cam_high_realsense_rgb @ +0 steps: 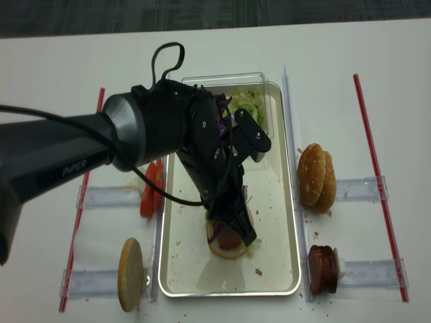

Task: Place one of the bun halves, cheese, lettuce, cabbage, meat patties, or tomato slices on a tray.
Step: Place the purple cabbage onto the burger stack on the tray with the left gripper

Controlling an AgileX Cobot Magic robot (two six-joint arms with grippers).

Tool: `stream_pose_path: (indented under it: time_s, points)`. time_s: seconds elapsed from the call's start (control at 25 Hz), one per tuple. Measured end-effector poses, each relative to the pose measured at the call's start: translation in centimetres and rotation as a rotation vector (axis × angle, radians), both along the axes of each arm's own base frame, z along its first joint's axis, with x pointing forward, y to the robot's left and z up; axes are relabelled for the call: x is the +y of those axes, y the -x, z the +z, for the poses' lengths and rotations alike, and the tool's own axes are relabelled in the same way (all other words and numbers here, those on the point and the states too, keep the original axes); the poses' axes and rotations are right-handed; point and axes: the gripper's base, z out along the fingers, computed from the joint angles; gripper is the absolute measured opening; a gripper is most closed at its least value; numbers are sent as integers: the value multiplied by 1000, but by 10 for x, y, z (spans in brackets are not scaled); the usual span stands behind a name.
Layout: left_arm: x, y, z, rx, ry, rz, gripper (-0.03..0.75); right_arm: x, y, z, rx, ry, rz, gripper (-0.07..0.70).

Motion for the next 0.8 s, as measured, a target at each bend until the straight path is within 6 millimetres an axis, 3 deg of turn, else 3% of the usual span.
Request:
stream_pose_path:
  time_s: [0.64, 0.8]
  points:
    - [0, -1, -10, 42, -26, 64, 67, 0, 0, 0, 0, 0, 0, 433]
    - [0, -1, -10, 46, -28, 68, 146, 0, 0, 0, 0, 0, 0, 433]
